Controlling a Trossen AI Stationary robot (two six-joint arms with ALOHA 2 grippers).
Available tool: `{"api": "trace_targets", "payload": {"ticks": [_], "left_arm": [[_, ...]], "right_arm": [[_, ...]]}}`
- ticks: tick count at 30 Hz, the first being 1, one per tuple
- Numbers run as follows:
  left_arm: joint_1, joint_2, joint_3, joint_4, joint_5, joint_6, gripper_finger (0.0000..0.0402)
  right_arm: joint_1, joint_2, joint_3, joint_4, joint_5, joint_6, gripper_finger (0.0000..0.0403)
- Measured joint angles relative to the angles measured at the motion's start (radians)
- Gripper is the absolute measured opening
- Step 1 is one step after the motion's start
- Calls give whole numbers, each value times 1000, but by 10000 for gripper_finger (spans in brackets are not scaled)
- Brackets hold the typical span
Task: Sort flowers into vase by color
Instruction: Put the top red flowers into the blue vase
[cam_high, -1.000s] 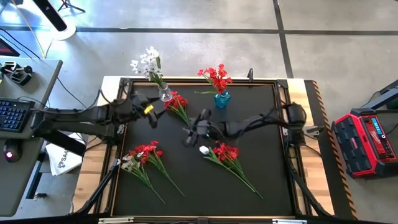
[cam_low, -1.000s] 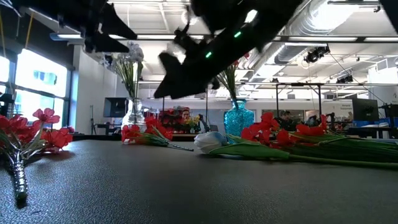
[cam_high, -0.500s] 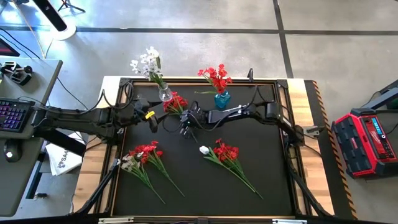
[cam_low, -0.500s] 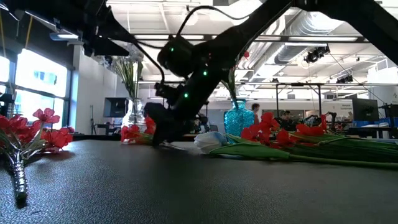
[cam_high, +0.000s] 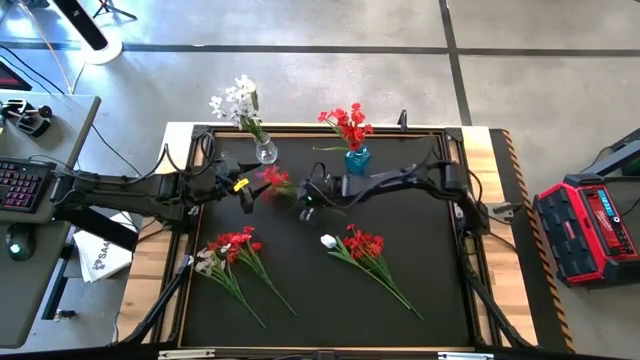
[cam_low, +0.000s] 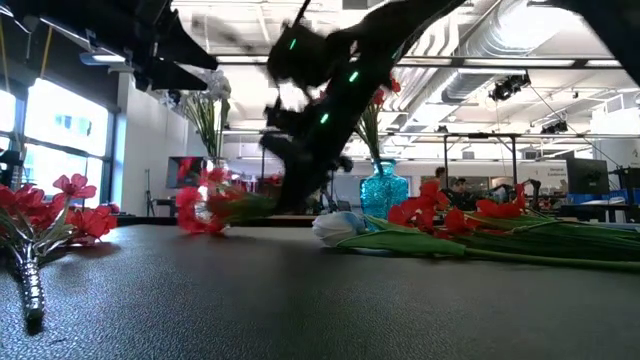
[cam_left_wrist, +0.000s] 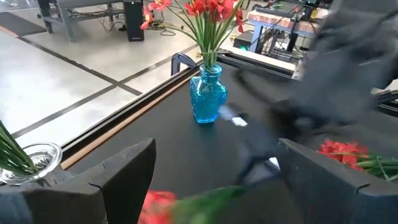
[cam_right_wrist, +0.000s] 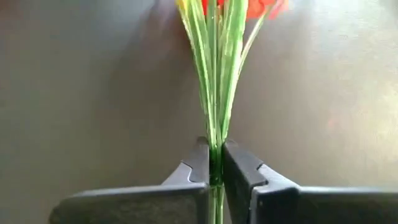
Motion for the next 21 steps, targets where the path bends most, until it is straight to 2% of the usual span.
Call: {"api": "trace_targets", "payload": {"ticks": [4,9,12,15,18,21], "left_arm": [[-18,0,0,-3,0,-1,321],[-50,0,0,1,0,0,321],[-67,1,0,2,0,8,321],[-84,19,0,5,0,30,321],[-101,59,-6,61,0,80,321],[-122,121,-72,279,42,190,321]], "right_arm": [[71,-161,-195,119,37,24,5],[168,-411,-548,415,199,90,3],[242,-545,-753,742,288,78,1],[304,-608,-939,1196,360,-52,1],[348,-602,-1071,1645,319,-226,1],[359,-573,-1139,1927,194,-371,1]]}}
